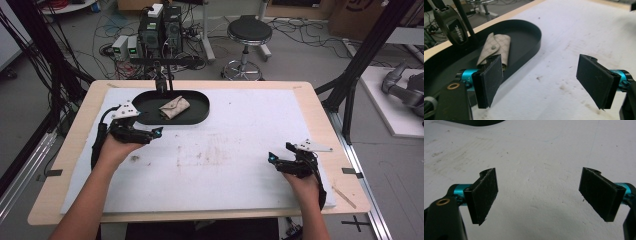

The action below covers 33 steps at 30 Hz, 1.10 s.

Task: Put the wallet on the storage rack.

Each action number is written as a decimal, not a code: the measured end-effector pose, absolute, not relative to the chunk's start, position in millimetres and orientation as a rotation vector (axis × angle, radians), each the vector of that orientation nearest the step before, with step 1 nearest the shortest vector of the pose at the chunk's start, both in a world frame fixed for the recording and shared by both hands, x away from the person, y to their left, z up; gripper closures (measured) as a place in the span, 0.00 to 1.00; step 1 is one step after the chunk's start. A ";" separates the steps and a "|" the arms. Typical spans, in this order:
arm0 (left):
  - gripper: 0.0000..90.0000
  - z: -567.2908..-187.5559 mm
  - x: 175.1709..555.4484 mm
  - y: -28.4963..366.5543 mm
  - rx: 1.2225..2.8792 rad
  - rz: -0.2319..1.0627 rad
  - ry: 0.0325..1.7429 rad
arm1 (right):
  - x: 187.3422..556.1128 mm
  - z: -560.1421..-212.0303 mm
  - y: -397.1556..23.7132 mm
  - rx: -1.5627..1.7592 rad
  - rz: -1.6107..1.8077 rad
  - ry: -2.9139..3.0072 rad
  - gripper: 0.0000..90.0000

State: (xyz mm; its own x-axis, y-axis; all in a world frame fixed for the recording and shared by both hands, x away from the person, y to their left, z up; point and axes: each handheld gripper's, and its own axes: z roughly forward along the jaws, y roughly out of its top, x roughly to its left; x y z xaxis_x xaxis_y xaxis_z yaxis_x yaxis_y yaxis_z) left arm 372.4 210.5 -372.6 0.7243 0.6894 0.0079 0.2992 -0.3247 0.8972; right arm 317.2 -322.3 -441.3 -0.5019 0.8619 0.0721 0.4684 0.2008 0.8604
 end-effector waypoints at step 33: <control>0.18 -432.6 331.1 232.7 1.850 0.499 0.823 | 315.4 -445.1 -326.5 1.266 1.248 2.056 0.18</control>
State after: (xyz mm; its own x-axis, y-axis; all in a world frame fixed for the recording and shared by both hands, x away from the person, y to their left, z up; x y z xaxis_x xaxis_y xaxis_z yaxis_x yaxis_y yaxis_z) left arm 331.1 232.7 -432.6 0.6822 0.7307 -0.0264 0.3135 -0.2597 0.9134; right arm 315.4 -326.5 -445.1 -0.4967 0.8624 0.0977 0.4845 0.1821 0.8556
